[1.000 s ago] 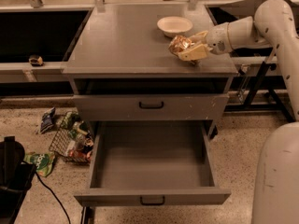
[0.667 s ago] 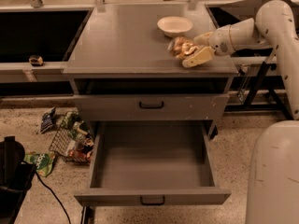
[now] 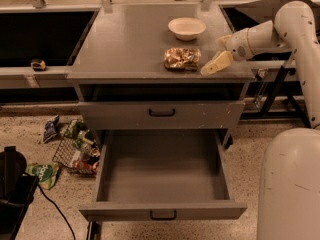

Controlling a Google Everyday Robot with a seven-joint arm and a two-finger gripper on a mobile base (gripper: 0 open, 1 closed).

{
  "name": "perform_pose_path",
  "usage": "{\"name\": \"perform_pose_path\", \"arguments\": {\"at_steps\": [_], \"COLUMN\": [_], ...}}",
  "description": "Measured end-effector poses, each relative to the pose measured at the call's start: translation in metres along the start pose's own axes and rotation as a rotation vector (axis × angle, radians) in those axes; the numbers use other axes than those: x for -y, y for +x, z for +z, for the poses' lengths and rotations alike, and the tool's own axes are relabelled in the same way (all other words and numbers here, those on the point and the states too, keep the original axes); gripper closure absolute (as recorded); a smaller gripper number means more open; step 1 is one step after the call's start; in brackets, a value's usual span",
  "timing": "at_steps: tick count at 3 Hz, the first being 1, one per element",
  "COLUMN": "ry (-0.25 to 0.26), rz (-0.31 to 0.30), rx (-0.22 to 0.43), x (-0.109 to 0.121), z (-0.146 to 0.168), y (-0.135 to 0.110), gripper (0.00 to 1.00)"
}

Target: Pick orange can from middle drawer and place on counter

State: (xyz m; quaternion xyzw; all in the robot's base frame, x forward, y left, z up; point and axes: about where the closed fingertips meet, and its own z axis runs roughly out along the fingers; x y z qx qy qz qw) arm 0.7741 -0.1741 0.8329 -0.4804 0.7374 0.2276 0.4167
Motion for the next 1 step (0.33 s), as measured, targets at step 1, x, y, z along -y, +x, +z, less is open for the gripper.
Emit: {"name": "perform_pose_path", "arguments": {"at_steps": [1], "ry": [0.001], "rz": [0.0], "rx": [0.0], "x": [0.0005], "z": [-0.0005], "y": [0.0003], "gripper": [0.0]}}
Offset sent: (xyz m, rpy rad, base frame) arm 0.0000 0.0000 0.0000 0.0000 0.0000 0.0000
